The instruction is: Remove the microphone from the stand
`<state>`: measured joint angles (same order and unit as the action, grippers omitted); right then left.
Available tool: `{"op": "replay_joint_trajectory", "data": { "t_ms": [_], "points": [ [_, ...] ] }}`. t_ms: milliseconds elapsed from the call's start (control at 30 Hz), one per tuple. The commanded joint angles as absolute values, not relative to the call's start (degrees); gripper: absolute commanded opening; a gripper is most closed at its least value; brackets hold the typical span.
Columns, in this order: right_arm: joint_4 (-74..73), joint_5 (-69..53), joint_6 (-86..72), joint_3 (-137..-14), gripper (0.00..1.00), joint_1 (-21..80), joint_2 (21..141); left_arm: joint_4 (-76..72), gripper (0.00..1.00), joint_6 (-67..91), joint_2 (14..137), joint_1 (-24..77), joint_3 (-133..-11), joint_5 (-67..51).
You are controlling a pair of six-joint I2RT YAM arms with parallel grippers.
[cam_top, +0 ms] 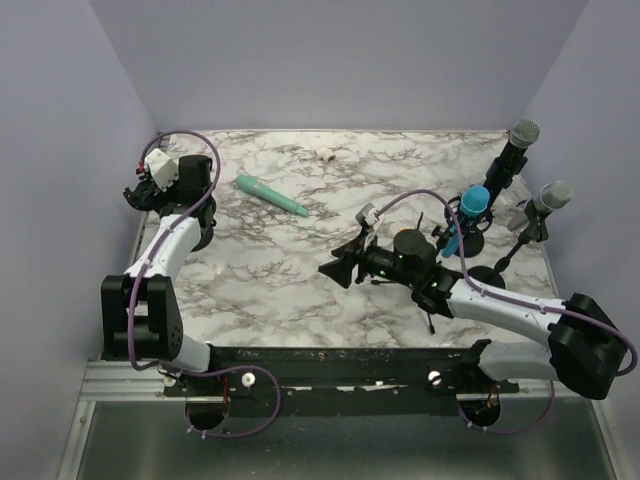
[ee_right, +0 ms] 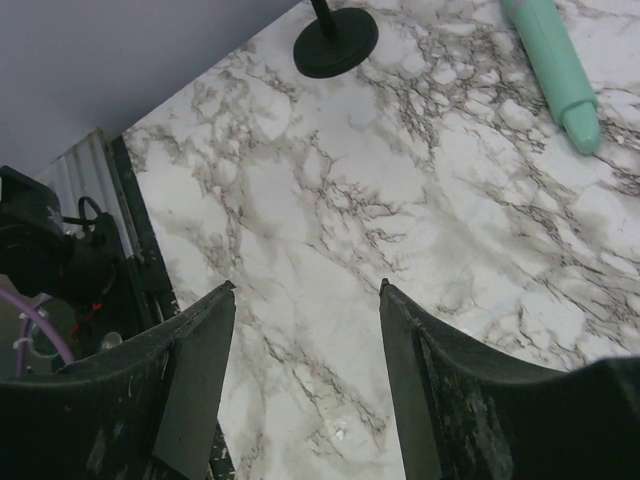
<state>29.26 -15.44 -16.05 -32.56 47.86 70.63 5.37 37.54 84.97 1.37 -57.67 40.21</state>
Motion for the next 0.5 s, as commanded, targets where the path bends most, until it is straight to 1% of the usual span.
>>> {"op": "replay_joint_trajectory", "data": {
  "t_ms": [0, 100, 200, 333, 467],
  "points": [
    [15.97, -12.11, -14.64, -39.73, 0.66, 51.96, 70.81, 23.0, 0.96, 52.35, 78.18, 1.93, -62.0, 33.72],
    [9.33, -5.97, -14.21, -43.05, 0.74, 57.36, 69.11, 28.79, 0.98, 58.02, 74.04, 1.58, -63.28, 25.77],
    [5.02, -1.2, -17.95, -44.54, 0.79, 61.42, 66.76, 27.64, 0.99, 58.53, 68.87, 1.58, -61.17, 19.61],
    [-4.78, 6.08, -25.9, -46.9, 0.83, 61.79, 65.01, 23.54, 0.99, 55.47, 62.28, 1.63, -58.14, 11.39],
    [-12.98, 12.47, -29.01, -46.64, 0.87, 61.83, 62.76, 20.88, 0.99, 51.53, 58.4, 2.37, -56.51, 4.97]
  ]
}}
